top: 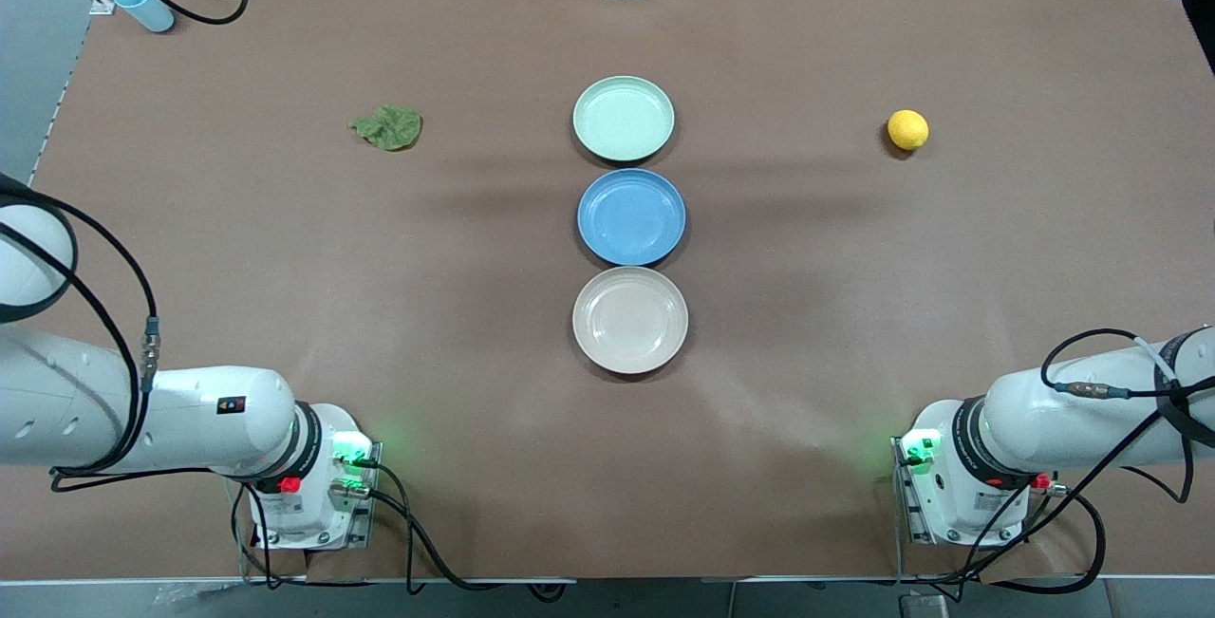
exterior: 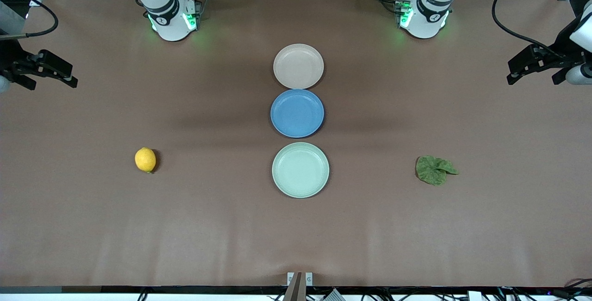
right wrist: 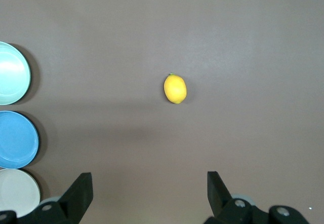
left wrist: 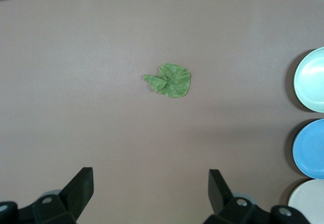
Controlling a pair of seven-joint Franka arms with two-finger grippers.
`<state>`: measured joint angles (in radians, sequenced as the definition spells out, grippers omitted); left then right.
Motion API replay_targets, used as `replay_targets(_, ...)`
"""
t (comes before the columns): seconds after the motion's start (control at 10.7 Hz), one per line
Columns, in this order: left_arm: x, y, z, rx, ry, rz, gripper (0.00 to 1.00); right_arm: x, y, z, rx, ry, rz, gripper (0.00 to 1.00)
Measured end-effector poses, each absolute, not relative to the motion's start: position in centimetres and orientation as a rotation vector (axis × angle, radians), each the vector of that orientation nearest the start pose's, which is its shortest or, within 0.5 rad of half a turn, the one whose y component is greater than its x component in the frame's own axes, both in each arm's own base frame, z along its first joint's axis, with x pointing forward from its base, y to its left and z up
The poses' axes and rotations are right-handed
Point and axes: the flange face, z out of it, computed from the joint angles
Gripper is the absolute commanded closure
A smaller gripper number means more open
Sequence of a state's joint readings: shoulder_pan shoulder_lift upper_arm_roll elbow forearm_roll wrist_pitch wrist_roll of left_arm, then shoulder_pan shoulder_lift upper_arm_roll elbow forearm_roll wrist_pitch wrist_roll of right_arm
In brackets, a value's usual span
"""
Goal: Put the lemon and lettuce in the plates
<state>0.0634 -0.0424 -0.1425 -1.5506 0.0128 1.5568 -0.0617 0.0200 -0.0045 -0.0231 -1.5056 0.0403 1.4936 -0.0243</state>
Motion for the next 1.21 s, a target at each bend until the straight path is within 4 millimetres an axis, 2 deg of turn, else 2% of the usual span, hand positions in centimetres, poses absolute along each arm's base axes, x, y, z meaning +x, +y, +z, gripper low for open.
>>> replay_targets(0.56,53.9,-4.2,65.6,-3.125,0.024,-0.077,0.0,54.9,0.4,64.3,-3.101,-0.041,0.04,0.0)
replay_targets(0.75,54.3,-4.1,64.7,-3.126,0.021,-0.051,0.0,55.0,0.3,63.4,-3.1,-0.038,0.066,0.0)
replay_targets(0.93,55.7,-3.9,62.1,-3.13,0.018,0.007,0.0,55.3,0.1,62.1,-3.099,-0.03,0.096,0.0)
replay_targets(1.12,57.7,-3.7,57.9,-3.137,0.015,0.011,0.0,56.1,0.1,60.2,-3.099,-0.027,0.103,0.0)
replay_targets(1.21,58.5,-3.7,55.1,-3.139,0.016,0.001,0.0,56.6,0.1,59.0,-3.099,-0.025,0.112,0.0)
